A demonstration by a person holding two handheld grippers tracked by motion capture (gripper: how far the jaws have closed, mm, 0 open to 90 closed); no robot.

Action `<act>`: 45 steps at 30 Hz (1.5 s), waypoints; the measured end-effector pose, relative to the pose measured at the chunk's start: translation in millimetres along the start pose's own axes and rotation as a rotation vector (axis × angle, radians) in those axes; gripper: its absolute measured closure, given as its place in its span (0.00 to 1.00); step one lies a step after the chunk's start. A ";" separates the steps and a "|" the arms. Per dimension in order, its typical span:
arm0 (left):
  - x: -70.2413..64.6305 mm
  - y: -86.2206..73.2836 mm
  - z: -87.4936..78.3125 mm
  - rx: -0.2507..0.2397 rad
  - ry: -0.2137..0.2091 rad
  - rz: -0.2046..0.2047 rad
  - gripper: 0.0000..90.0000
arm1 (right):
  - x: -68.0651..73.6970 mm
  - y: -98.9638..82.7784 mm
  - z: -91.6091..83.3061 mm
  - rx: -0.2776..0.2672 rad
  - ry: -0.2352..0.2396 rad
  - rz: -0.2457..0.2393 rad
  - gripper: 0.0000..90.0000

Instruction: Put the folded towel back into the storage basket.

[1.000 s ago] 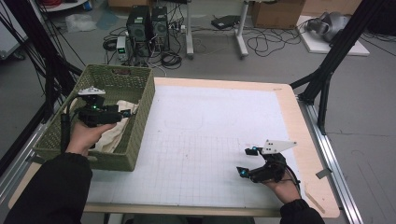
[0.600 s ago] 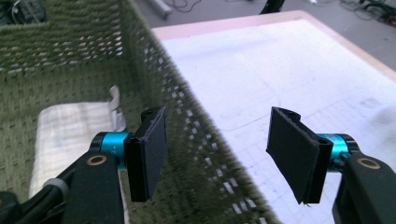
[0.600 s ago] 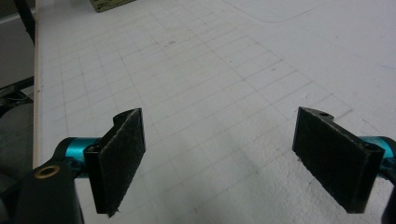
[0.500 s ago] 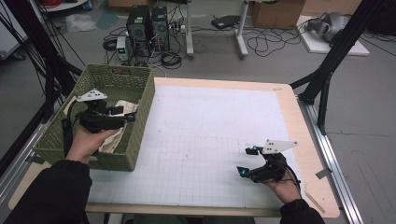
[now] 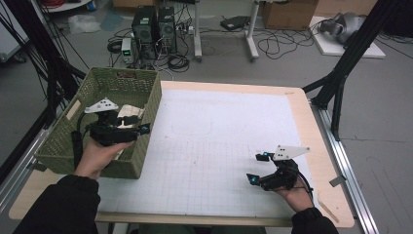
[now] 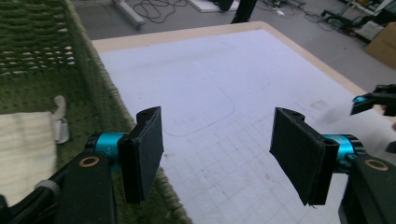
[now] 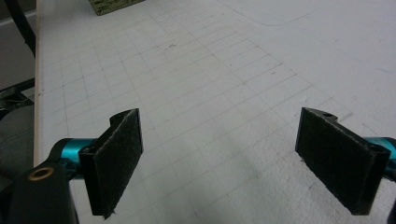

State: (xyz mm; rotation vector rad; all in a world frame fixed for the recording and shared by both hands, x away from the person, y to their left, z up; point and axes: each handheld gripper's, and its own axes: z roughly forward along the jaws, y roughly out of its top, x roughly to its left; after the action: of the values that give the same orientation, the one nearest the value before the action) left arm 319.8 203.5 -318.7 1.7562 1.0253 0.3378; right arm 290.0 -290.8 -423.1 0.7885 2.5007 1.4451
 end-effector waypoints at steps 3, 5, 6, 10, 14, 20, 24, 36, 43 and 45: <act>-6.7 -1.1 2.3 -0.007 -0.012 0.003 0.38 | 0.0 0.1 0.0 0.000 0.000 -0.001 0.16; -11.6 -1.9 4.0 -0.004 -0.020 0.007 0.38 | -0.1 0.1 0.1 0.001 -0.001 0.001 0.16; -14.4 -2.6 5.2 -0.005 -0.023 0.012 0.37 | -0.1 0.1 0.1 0.001 -0.002 0.001 0.16; -24.9 -5.8 9.2 -0.007 -0.032 0.024 0.37 | -0.3 0.3 0.4 0.000 0.000 -0.003 0.16; -36.5 -9.5 12.5 -0.024 -0.016 0.042 0.37 | -0.3 0.4 0.2 -0.001 0.002 -0.004 0.16; -49.5 -17.3 19.9 -0.021 -0.013 0.063 0.37 | 0.1 1.4 -0.6 -0.005 -0.002 -0.002 0.14; -56.6 -24.0 23.9 -0.024 0.000 0.074 0.36 | 0.3 1.6 -0.6 -0.007 -0.001 -0.002 0.14; -81.4 -37.5 37.5 -0.042 0.030 0.119 0.35 | 0.2 2.2 0.4 -0.008 0.000 -0.006 0.14; -88.1 -46.5 47.0 -0.018 0.043 0.150 0.35 | 0.3 2.2 0.0 -0.009 0.000 -0.007 0.14; -89.5 -48.7 49.6 -0.015 0.049 0.155 0.35 | 0.2 2.2 0.2 -0.009 -0.001 -0.009 0.14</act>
State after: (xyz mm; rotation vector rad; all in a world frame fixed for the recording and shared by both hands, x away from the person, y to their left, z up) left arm 275.1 108.7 -361.6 1.8260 0.9207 0.4865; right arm 290.7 -289.6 -421.3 0.7758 2.4921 1.4520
